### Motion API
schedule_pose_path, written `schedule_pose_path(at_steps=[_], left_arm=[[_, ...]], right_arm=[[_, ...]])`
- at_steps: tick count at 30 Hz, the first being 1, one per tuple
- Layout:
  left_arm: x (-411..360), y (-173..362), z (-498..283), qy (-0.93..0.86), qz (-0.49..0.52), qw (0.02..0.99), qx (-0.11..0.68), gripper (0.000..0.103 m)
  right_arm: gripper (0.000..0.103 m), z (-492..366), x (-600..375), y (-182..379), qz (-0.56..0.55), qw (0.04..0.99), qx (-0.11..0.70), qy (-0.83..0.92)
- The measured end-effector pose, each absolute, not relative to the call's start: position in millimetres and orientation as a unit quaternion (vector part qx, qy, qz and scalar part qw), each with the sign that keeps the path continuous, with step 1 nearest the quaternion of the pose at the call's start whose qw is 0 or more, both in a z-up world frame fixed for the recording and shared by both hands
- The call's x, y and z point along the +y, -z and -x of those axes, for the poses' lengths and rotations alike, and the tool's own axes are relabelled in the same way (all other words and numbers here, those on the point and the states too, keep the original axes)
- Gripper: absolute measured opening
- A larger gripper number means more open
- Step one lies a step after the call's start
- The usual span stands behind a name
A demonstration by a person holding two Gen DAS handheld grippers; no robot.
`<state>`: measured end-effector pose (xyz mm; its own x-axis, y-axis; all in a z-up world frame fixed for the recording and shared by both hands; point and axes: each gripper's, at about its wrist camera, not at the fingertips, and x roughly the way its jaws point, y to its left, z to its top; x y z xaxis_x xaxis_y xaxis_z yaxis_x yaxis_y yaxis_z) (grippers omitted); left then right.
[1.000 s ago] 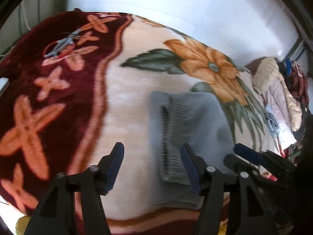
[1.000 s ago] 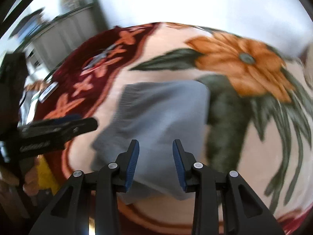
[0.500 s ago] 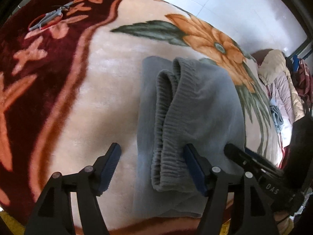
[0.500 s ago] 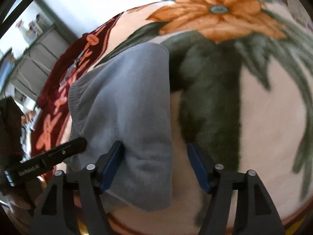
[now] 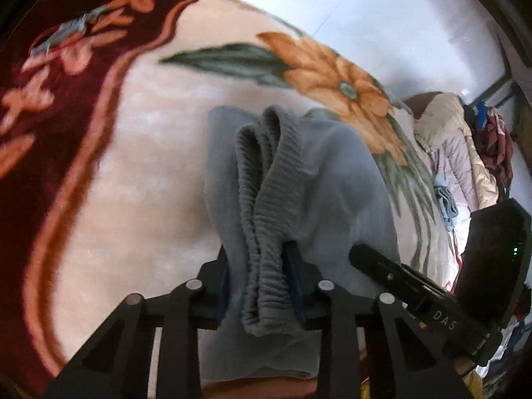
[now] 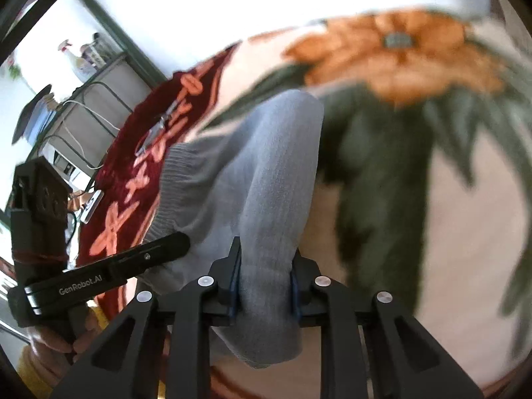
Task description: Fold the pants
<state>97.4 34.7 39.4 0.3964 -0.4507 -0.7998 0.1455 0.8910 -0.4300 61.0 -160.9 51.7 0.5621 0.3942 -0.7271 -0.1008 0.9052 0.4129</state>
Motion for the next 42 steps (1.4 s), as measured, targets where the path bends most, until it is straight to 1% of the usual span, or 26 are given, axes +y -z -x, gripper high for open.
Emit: schedule_pose_path(at_steps=[3, 7, 10, 14, 15, 17, 19, 21, 23, 28, 33, 35, 36, 38, 40, 42], left_arm=[[19, -60, -98, 0.198, 0.143, 0.837, 0.491, 0.028], [-7, -77, -107, 0.219, 0.154, 0.843, 0.467, 0.028], [-28, -75, -115, 0.229, 0.144, 0.843, 0.465, 0.028], [-55, -52, -128, 0.231, 0.128, 0.837, 0.479, 0.029], [-59, -44, -131, 0.228, 0.131, 0.831, 0.490, 0.029], [-66, -23, -137, 0.213, 0.131, 0.817, 0.520, 0.030], [-67, -20, -137, 0.214, 0.126, 0.820, 0.517, 0.033], [-67, -22, -138, 0.219, 0.117, 0.818, 0.519, 0.034], [-66, -27, -137, 0.221, 0.114, 0.815, 0.523, 0.034], [-66, -62, -121, 0.219, 0.065, 0.833, 0.504, 0.032], [-84, -95, -116, 0.232, 0.045, 0.843, 0.484, 0.032], [-92, -105, -116, 0.255, 0.051, 0.843, 0.472, 0.032], [-95, -107, -117, 0.261, 0.051, 0.842, 0.469, 0.032], [-107, -106, -124, 0.266, 0.041, 0.846, 0.460, 0.029], [-113, -103, -132, 0.270, 0.040, 0.848, 0.455, 0.023], [-118, -95, -145, 0.272, 0.042, 0.847, 0.454, 0.022]], right_arm=[[0.023, -59, -168, -83, -0.117, 0.894, 0.413, -0.129], [0.024, -64, -194, -98, -0.100, 0.903, 0.404, -0.109], [0.024, -70, -212, -90, -0.103, 0.899, 0.413, -0.098], [0.026, -80, -230, -59, -0.119, 0.885, 0.444, -0.080], [0.028, -81, -233, -50, -0.120, 0.880, 0.454, -0.075], [0.035, -81, -237, -33, -0.121, 0.876, 0.464, -0.061], [0.038, -79, -245, -25, -0.142, 0.874, 0.460, -0.056], [0.039, -79, -252, -24, -0.162, 0.870, 0.462, -0.060], [0.039, -76, -253, -34, -0.158, 0.870, 0.462, -0.059], [0.039, -57, -249, -71, -0.108, 0.897, 0.426, -0.048], [0.038, -61, -241, -83, -0.107, 0.901, 0.415, -0.071], [0.031, -67, -238, -79, -0.106, 0.899, 0.419, -0.070], [0.030, -70, -237, -76, -0.107, 0.897, 0.422, -0.069], [0.029, -75, -236, -72, -0.116, 0.895, 0.426, -0.067], [0.028, -78, -237, -68, -0.122, 0.894, 0.427, -0.065], [0.028, -81, -235, -65, -0.121, 0.893, 0.428, -0.061]])
